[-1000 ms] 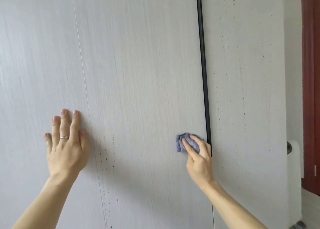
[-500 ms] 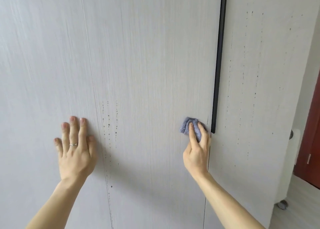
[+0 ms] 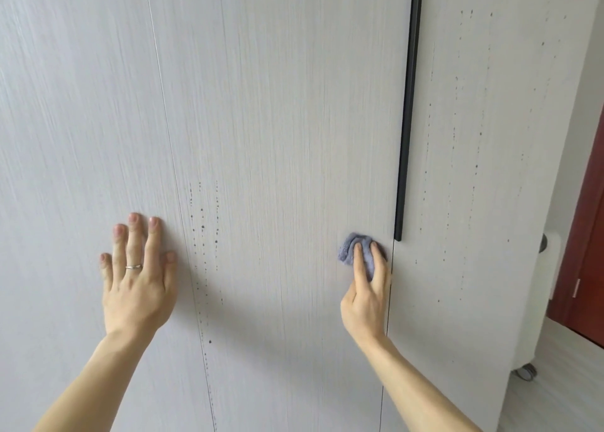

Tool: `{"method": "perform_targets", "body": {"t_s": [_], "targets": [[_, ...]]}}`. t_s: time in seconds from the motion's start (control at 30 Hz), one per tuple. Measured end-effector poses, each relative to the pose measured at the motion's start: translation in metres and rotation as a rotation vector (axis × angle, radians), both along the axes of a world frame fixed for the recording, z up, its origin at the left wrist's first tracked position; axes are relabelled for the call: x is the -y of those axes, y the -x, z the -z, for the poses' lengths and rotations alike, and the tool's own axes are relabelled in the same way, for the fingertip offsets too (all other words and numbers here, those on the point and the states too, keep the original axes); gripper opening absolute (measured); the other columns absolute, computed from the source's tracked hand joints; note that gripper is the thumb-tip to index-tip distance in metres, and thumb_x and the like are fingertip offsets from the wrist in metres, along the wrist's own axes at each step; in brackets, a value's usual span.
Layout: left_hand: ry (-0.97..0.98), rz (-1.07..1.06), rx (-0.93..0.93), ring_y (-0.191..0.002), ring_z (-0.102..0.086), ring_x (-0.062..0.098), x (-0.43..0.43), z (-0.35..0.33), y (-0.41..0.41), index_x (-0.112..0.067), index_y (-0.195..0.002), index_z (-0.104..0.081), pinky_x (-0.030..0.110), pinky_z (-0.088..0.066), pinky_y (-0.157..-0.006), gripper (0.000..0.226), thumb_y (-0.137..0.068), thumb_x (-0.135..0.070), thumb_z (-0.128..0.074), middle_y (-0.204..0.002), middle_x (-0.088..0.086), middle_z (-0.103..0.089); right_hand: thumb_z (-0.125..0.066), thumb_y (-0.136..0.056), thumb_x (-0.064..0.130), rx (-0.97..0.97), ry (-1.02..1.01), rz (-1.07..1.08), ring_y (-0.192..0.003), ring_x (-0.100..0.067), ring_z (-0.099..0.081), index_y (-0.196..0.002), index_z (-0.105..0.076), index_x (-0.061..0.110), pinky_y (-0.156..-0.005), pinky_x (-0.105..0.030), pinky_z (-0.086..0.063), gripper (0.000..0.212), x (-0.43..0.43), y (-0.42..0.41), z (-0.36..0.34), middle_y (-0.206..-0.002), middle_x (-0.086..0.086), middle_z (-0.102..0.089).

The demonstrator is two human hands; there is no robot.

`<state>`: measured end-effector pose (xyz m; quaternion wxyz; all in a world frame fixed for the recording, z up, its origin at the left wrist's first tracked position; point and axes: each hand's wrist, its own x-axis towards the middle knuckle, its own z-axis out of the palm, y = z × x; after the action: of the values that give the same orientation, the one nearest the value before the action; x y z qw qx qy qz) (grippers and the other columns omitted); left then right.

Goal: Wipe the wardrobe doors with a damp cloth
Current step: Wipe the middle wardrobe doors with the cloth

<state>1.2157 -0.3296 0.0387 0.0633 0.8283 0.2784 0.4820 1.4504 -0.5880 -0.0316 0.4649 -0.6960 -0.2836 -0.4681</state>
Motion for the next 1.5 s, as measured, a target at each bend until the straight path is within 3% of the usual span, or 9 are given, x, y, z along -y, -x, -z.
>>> {"method": "perform_targets", "body": {"t_s": [0.3,0.53,0.7,0.87,1.0,1.1,1.2,1.37,1.5], "targets": [[-0.026,-0.009,-0.043,-0.155,0.012,0.013,-0.002,0.003,0.006,-0.039,-0.161,0.001,0.051,-0.002,-0.124,0.063,-0.102,-0.050,-0.019,-0.166,-0.018,0.016,-0.038,-0.091,-0.008,0.026,-0.060,-0.056,-0.146,-0.029,-0.030,-0.141,-0.054,0.004,-0.121,-0.026,-0.022,0.053,-0.008,-0.007,-0.094,-0.153,-0.021,-0.035],[-0.078,-0.014,-0.098,-0.156,0.010,0.016,-0.005,0.014,0.012,-0.034,-0.162,0.000,0.056,-0.007,-0.123,0.067,-0.101,-0.046,-0.025,-0.167,-0.014,0.015,-0.043,-0.086,-0.018,0.051,0.226,-0.099,-0.152,-0.031,-0.016,-0.153,-0.037,0.011,-0.116,-0.041,-0.034,0.074,-0.006,0.009,0.019,-0.165,-0.014,-0.013],[-0.078,-0.024,-0.122,-0.155,0.012,0.015,-0.006,0.028,0.014,-0.032,-0.162,0.002,0.057,-0.006,-0.124,0.066,-0.102,-0.045,-0.022,-0.167,-0.014,0.016,-0.041,-0.087,-0.016,-0.016,0.113,-0.122,-0.152,-0.031,-0.017,-0.152,-0.037,0.011,-0.115,-0.044,-0.035,0.071,-0.008,0.004,-0.026,-0.165,-0.012,-0.014],[-0.034,-0.034,-0.134,-0.150,0.023,0.008,-0.004,0.029,0.011,-0.034,-0.161,0.004,0.055,-0.002,-0.124,0.066,-0.107,-0.029,-0.033,-0.164,-0.017,0.024,-0.034,-0.090,-0.010,-0.034,-0.019,-0.044,-0.153,-0.027,-0.014,-0.153,-0.035,0.012,-0.120,-0.025,-0.024,0.067,0.001,-0.019,-0.095,-0.164,-0.014,-0.018],[-0.028,-0.034,-0.140,-0.150,0.024,0.009,-0.002,0.033,0.010,-0.034,-0.160,0.009,0.055,0.000,-0.124,0.063,-0.106,-0.036,-0.023,-0.164,-0.016,0.024,-0.037,-0.091,-0.015,-0.077,0.014,-0.003,-0.154,-0.027,-0.010,-0.155,-0.031,0.009,-0.123,-0.030,-0.020,0.068,0.005,-0.013,-0.031,-0.165,-0.015,-0.013],[-0.007,-0.027,-0.132,-0.151,0.024,0.010,0.000,0.034,0.008,-0.033,-0.160,0.010,0.056,-0.001,-0.124,0.064,-0.103,-0.041,-0.016,-0.164,-0.016,0.025,-0.043,-0.088,-0.020,-0.118,0.081,-0.029,-0.153,-0.031,-0.012,-0.154,-0.032,0.006,-0.115,-0.010,-0.019,0.071,0.008,0.006,0.025,-0.165,-0.016,-0.011],[-0.031,-0.026,-0.123,-0.150,0.025,0.009,-0.002,0.036,0.008,-0.032,-0.161,0.008,0.058,-0.003,-0.123,0.064,-0.102,-0.041,-0.016,-0.164,-0.017,0.024,-0.041,-0.089,-0.018,-0.149,0.102,-0.079,-0.153,-0.029,-0.013,-0.155,-0.031,0.010,-0.112,-0.031,-0.039,0.073,0.005,0.011,0.025,-0.167,-0.010,-0.009],[-0.038,-0.038,-0.135,-0.150,0.026,0.008,-0.004,0.036,0.009,-0.035,-0.159,0.012,0.057,-0.002,-0.123,0.064,-0.102,-0.041,-0.017,-0.163,-0.018,0.026,-0.038,-0.090,-0.012,0.015,0.079,-0.128,-0.149,-0.036,-0.021,-0.149,-0.041,0.004,-0.121,-0.019,-0.016,0.062,-0.021,0.006,-0.063,-0.161,-0.020,-0.024],[-0.048,-0.045,-0.127,-0.151,0.024,0.009,-0.006,0.038,0.008,-0.036,-0.159,0.013,0.055,-0.002,-0.123,0.064,-0.103,-0.040,-0.018,-0.164,-0.018,0.024,-0.043,-0.096,-0.004,0.115,0.045,-0.060,-0.149,-0.036,-0.024,-0.148,-0.043,0.001,-0.122,-0.043,-0.025,0.052,-0.034,0.001,-0.091,-0.159,-0.020,-0.028]]}}
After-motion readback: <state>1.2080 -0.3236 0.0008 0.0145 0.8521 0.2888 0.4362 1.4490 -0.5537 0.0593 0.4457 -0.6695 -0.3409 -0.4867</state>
